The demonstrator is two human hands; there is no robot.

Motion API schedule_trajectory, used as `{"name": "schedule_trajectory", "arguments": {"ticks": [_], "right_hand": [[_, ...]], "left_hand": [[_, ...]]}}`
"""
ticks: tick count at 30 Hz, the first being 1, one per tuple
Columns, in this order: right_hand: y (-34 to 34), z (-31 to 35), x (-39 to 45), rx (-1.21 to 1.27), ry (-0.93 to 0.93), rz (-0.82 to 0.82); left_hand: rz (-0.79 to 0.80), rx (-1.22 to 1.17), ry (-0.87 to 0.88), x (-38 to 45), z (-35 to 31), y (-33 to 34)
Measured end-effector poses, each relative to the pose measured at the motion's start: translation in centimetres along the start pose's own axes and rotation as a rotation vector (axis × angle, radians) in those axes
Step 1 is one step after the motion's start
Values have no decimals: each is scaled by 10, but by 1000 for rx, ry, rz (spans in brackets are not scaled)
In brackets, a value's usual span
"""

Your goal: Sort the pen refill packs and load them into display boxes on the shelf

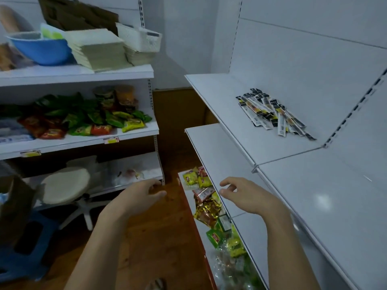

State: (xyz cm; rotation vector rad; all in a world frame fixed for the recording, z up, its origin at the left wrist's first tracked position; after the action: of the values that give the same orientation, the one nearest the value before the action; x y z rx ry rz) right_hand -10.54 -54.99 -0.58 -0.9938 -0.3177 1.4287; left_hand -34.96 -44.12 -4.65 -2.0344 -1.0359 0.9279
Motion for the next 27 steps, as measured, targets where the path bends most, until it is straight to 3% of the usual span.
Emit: {"name": "schedule_trajectory", "arguments": {"ticks": [5,8,10,16,21,25,27], "right_hand": [[-2,26,80,-24,69,-37],[0,41,122,-19,99,13],[-7,48,144,2,117,37],[-56,54,231,19,131,-78],[-96,64,304,89,120,-49],[-136,75,343,216,65,-147],[-149,68,347,272,88,-184]], "left_hand": [[-5,45,52,90,21,-32],[136,127,87,137,29,-34],[214,145,127,160,20,-40],[121,87,228,270,-19,-78],[278,52,316,347,-54,-97],[-11,-16,478,412,-103,-151],[-68,-146,573,428,-136,-158]]}}
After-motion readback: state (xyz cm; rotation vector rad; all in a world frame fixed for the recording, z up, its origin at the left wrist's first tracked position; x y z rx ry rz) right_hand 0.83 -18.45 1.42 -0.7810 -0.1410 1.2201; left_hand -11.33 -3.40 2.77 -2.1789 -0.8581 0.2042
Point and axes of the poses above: each hand's wrist, its own x-axis towards the middle knuckle, its own y-axis out of the palm, z = x × y, the point moved 6 cm from there along x, towards the middle knuckle, and after that the axes turned 2 degrees about -x, right-handed, at the moved point
